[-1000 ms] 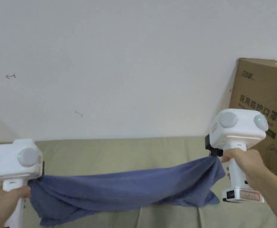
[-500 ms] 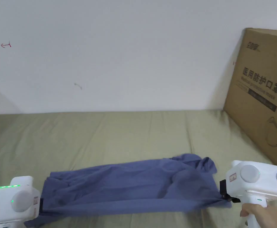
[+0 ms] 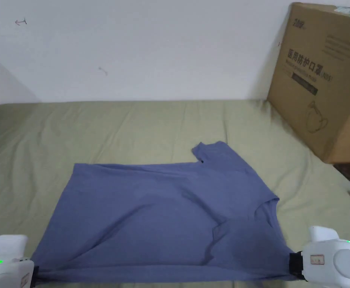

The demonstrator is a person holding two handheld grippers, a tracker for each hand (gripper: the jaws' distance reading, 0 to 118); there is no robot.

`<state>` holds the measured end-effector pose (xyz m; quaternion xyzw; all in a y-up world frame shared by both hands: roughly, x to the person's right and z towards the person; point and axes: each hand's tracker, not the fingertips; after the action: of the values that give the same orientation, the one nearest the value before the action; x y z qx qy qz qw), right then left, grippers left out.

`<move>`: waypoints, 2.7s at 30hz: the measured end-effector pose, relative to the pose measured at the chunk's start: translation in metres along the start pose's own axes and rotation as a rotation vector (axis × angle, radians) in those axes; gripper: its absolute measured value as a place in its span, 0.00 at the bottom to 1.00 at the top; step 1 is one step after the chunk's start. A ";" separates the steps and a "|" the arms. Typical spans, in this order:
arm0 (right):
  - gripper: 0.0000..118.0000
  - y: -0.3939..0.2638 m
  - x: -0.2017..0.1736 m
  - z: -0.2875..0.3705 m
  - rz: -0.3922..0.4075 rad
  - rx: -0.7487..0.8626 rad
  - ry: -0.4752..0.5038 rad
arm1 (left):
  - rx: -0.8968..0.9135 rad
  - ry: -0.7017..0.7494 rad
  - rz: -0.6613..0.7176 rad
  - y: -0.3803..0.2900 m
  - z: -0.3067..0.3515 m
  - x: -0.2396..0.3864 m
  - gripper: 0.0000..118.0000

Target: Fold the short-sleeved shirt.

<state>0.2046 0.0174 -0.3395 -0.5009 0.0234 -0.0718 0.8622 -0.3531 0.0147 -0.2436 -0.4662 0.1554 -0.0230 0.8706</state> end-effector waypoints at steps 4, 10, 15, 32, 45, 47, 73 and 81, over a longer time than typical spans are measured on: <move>0.03 -0.048 0.014 0.028 -0.031 0.005 0.007 | -0.014 -0.032 0.056 -0.044 0.030 -0.011 0.03; 0.03 -0.088 0.029 0.042 -0.061 -0.011 0.003 | 0.001 -0.039 0.053 -0.086 0.062 -0.015 0.03; 0.03 -0.089 0.019 0.050 -0.076 0.004 0.020 | -0.001 -0.059 0.097 -0.087 0.065 -0.017 0.11; 0.00 -0.127 -0.004 0.093 0.073 0.128 -0.038 | 0.016 -0.186 0.212 -0.136 0.111 0.003 0.00; 0.00 -0.126 0.018 0.084 0.016 0.084 -0.044 | 0.021 -0.176 0.326 -0.121 0.064 -0.046 0.90; 0.00 -0.127 0.019 0.080 0.009 0.068 -0.039 | -0.092 -0.190 0.343 -0.119 0.044 -0.045 0.43; 0.01 -0.063 0.042 0.063 -0.087 -0.004 0.122 | -0.038 -0.143 0.256 -0.104 0.086 -0.034 0.00; 0.01 0.021 0.012 0.058 0.004 0.053 0.079 | 0.067 -0.102 0.138 -0.021 0.081 -0.029 0.00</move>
<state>0.2254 0.0754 -0.3285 -0.4745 0.0563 -0.0904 0.8738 -0.3552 0.0738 -0.1774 -0.4257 0.1416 0.0556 0.8920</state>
